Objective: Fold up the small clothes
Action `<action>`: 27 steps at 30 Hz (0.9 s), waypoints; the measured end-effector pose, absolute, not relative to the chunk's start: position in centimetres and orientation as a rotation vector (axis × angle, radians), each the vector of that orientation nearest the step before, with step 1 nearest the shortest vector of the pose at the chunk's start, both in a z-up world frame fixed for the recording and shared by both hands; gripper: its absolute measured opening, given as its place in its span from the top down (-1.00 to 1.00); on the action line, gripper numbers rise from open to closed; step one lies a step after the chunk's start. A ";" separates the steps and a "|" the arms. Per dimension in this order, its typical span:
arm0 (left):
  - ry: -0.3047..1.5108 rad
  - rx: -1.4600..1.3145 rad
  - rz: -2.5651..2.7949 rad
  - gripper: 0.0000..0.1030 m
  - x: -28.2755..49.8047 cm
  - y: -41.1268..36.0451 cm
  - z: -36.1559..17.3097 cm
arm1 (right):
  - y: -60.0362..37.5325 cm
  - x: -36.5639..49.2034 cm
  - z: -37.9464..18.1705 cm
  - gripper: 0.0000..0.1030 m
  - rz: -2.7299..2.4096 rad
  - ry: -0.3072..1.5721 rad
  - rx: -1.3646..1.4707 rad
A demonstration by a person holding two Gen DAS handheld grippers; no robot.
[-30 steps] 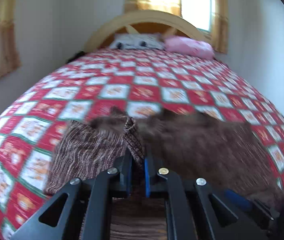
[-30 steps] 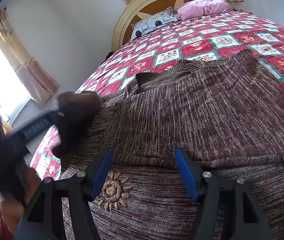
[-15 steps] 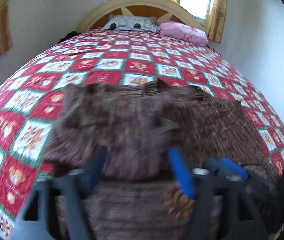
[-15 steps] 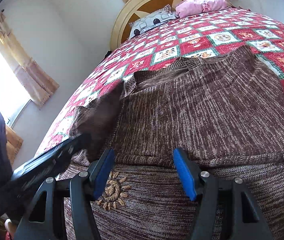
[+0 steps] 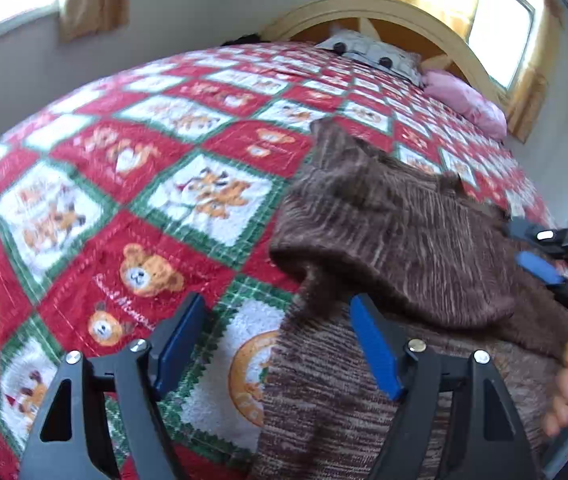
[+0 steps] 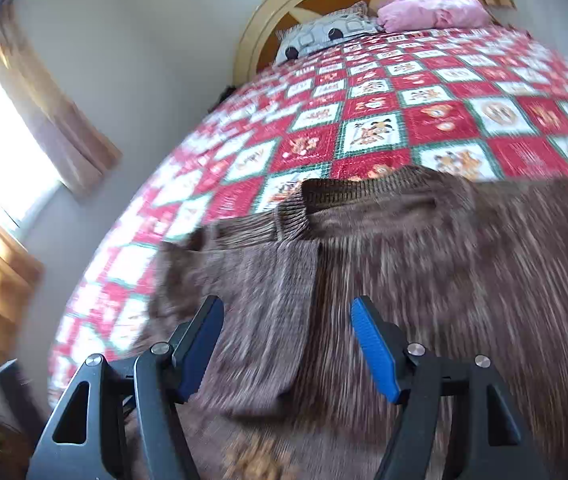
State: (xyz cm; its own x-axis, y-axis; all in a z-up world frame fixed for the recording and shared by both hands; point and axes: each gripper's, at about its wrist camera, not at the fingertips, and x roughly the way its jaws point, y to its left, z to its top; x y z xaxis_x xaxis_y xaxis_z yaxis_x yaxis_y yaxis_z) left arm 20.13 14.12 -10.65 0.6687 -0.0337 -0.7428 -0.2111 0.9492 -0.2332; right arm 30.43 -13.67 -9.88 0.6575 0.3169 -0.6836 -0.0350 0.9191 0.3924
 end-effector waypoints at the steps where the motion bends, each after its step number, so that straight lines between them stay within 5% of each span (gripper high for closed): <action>1: 0.827 -0.328 0.110 -0.50 20.2 14.3 -10.4 | -13.0 31.6 -10.4 -0.31 0.198 0.858 0.325; 3: 0.824 -0.322 0.138 -0.51 20.4 14.4 -10.3 | -11.8 33.2 -11.6 -0.17 0.195 0.911 0.285; 6: 0.829 -0.357 0.183 -0.62 21.2 14.9 -10.6 | -10.1 33.5 -12.5 0.45 0.169 0.920 0.167; 7: 0.832 -0.356 0.198 -0.66 21.9 14.6 -10.5 | -9.5 33.3 -12.4 0.81 0.175 0.912 0.127; 17: 0.820 -0.394 0.289 -0.76 21.9 16.2 -10.9 | -12.7 32.3 -7.9 0.86 0.146 0.768 0.138; 27: 0.774 -0.483 0.414 -0.64 20.1 18.2 -10.9 | -12.6 32.9 -11.9 0.86 0.113 0.870 0.077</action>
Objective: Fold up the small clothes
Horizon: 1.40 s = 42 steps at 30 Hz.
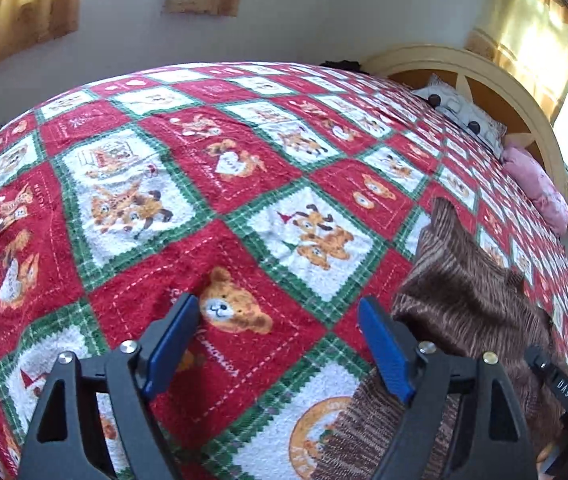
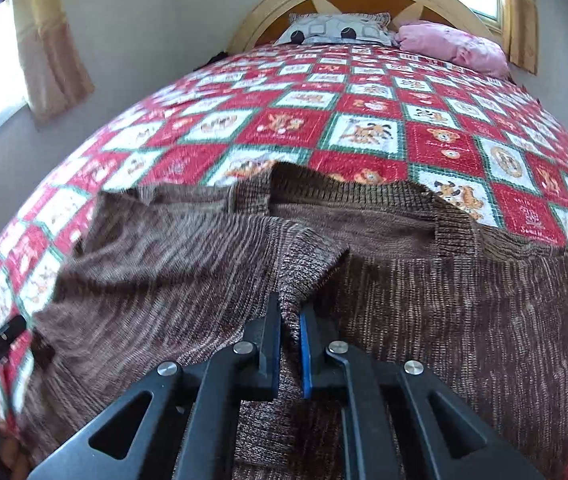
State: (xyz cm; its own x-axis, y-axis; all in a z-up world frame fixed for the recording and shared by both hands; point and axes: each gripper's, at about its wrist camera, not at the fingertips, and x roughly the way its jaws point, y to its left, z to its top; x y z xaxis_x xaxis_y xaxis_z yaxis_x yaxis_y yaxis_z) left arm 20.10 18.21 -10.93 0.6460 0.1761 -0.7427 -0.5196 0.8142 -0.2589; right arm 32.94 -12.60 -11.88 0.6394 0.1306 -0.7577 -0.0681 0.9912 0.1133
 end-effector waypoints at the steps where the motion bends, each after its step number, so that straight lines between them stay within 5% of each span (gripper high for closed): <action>1: 0.791 -0.445 0.404 -0.64 20.1 17.9 -10.7 | -12.8 32.9 -11.6 0.82 0.117 0.867 0.090; 8: 0.686 -0.344 0.233 -0.77 20.8 18.1 -7.4 | -14.1 31.7 -6.4 0.70 0.066 0.722 0.155; 9: 0.707 -0.351 0.203 -0.78 21.9 18.2 -7.5 | -13.5 32.1 -6.0 0.60 0.103 0.723 0.170; 11: 0.758 -0.345 0.149 -0.78 23.9 17.8 -8.1 | -11.3 33.7 -5.7 0.00 0.242 0.749 0.214; 13: 0.820 -0.335 0.115 -0.72 25.2 17.0 -9.5 | -8.9 35.5 -6.0 -0.06 0.337 0.781 0.230; 22: 0.863 -0.293 0.118 -0.64 24.7 15.8 -10.8 | 3.7 42.6 -9.2 -0.06 0.545 0.895 -0.100; 25: 0.854 -0.296 0.117 -0.63 24.6 15.7 -10.8 | 5.0 44.0 -11.4 0.90 0.499 0.990 -0.218; 30: 0.830 -0.331 0.136 -0.45 24.0 16.2 -10.8 | 1.6 45.5 -11.2 0.90 0.474 0.942 0.025; 42: 0.801 -0.359 0.144 -0.44 23.4 16.8 -10.8 | 0.2 47.3 -11.7 0.75 0.613 0.901 0.427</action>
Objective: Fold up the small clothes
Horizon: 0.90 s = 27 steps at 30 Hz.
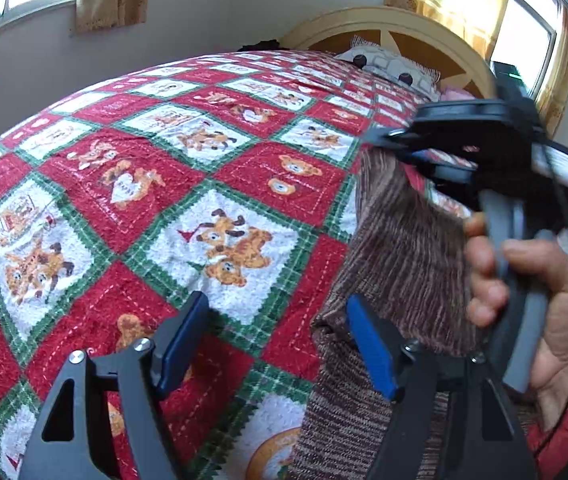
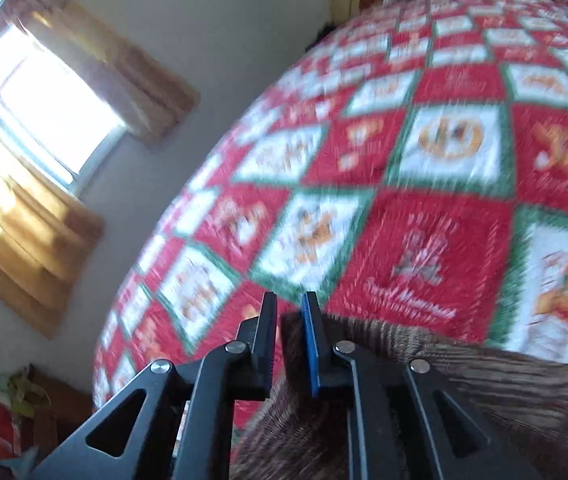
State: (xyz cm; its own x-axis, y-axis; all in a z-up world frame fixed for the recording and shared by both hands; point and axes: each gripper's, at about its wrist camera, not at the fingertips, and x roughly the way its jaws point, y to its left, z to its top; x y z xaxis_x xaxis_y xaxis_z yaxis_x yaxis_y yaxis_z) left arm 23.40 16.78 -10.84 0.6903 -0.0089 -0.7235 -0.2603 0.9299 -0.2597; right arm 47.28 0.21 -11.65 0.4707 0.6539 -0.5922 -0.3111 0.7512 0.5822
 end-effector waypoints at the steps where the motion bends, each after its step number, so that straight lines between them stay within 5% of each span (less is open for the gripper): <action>1: 0.793 -0.376 0.139 -0.44 23.3 17.0 -10.9 | -0.6 46.7 -10.6 0.75 0.572 0.861 0.417; 6: 0.776 -0.396 0.137 -0.44 23.1 17.0 -10.8 | -3.1 42.2 -7.7 0.75 0.492 0.804 0.280; 12: 0.776 -0.416 0.107 -0.45 22.7 17.2 -10.8 | 1.6 40.0 -12.9 0.74 0.643 1.009 0.189; 14: 0.796 -0.389 0.082 -0.45 22.3 16.9 -10.7 | 3.0 38.9 -13.2 0.71 0.653 0.948 0.122; 27: 0.772 -0.278 0.076 -0.45 20.9 18.1 -7.4 | -1.8 30.3 -12.2 0.71 0.767 1.068 0.261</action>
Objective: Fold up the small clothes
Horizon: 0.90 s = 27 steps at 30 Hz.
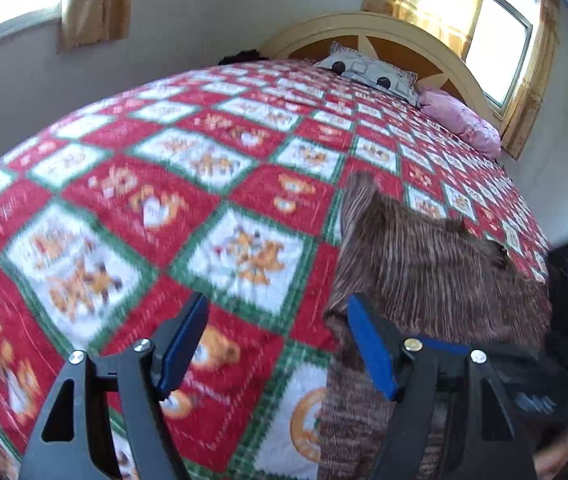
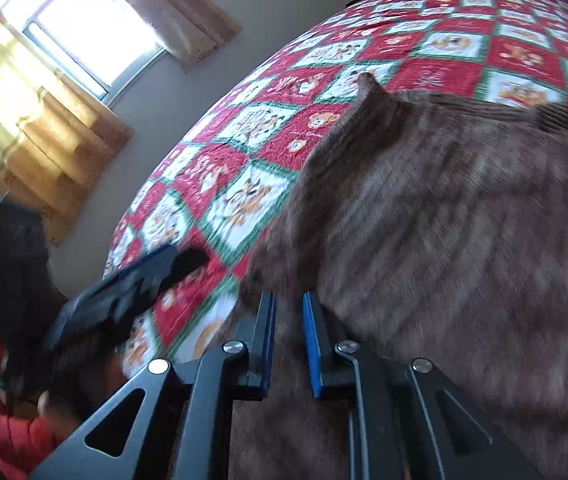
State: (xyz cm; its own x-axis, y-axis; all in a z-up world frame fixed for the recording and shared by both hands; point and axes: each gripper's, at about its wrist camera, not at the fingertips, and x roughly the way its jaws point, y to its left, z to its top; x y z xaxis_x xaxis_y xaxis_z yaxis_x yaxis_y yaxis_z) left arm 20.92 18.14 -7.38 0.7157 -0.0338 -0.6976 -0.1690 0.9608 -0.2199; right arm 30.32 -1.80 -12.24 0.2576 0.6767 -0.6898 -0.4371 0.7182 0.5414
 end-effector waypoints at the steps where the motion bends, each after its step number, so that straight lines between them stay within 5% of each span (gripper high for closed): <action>1: 0.755 -0.254 0.071 -0.45 21.1 17.8 -6.8 | -2.8 29.6 -11.7 0.71 0.753 1.044 0.285; 6: 0.761 -0.182 0.029 -0.46 22.3 15.1 -6.8 | -10.8 26.5 -8.5 0.71 0.437 0.841 0.328; 13: 0.915 -0.071 0.100 -0.47 24.8 11.6 -10.5 | -13.5 26.2 -12.8 0.71 0.315 0.992 0.317; 27: 0.870 -0.086 0.001 -0.55 19.9 11.3 -9.3 | -25.0 18.8 -10.6 0.71 0.016 0.838 0.400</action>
State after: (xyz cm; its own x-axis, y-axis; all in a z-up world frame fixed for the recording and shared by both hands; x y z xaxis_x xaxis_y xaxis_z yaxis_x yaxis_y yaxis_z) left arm 19.89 11.31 -9.33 0.6450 -0.0338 -0.7634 -0.0360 0.9966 -0.0745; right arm 18.76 -25.02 -10.59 0.6731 0.1693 -0.7199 0.1421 0.9257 0.3507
